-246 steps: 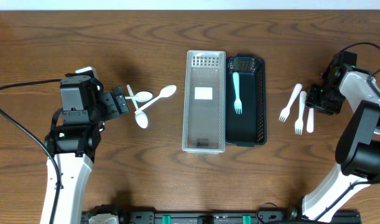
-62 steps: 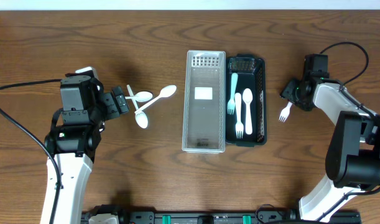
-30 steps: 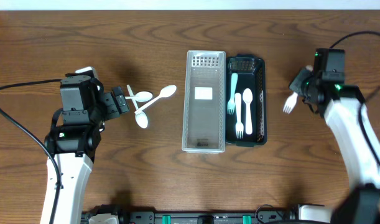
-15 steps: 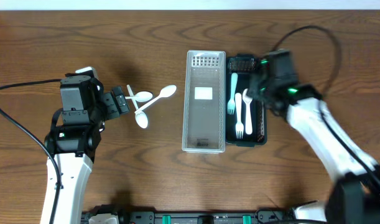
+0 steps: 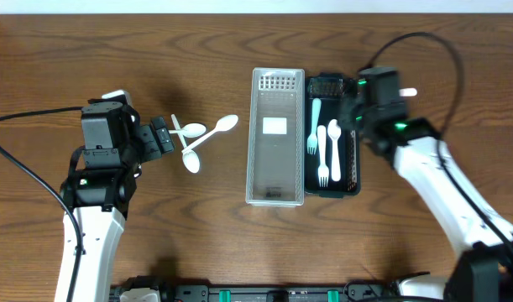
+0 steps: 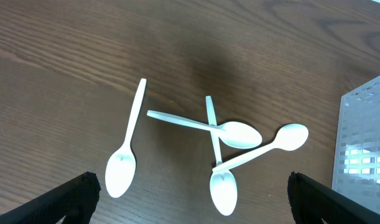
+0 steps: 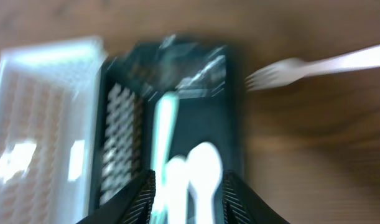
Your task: Pack container
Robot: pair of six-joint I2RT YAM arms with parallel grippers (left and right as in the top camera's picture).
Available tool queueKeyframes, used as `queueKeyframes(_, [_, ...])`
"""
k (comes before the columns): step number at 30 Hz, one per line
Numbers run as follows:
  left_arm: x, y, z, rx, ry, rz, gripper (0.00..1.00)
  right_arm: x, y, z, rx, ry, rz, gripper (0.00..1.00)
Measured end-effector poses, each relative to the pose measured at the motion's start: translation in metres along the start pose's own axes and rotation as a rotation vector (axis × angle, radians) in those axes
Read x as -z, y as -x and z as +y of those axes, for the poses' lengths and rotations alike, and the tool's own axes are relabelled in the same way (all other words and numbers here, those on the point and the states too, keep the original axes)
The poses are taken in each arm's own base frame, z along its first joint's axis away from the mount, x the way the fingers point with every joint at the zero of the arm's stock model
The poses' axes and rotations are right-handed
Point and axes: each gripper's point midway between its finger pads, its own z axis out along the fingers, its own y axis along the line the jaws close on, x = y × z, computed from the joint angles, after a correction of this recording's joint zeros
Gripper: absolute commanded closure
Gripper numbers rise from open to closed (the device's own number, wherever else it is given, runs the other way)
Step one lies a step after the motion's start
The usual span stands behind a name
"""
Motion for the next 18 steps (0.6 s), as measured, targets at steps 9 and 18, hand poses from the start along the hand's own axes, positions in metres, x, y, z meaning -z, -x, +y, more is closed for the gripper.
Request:
queueKeyframes(9, [0.0,0.0,0.0,0.0,0.0,0.0,0.02,0.005,0.037,-0.121,-0.264,-0.211,-0.084,0.56])
queueKeyframes(18, [0.0,0.0,0.0,0.0,0.0,0.0,0.02,-0.03,0.086,-0.144,-0.265,-0.165,-0.274,0.26])
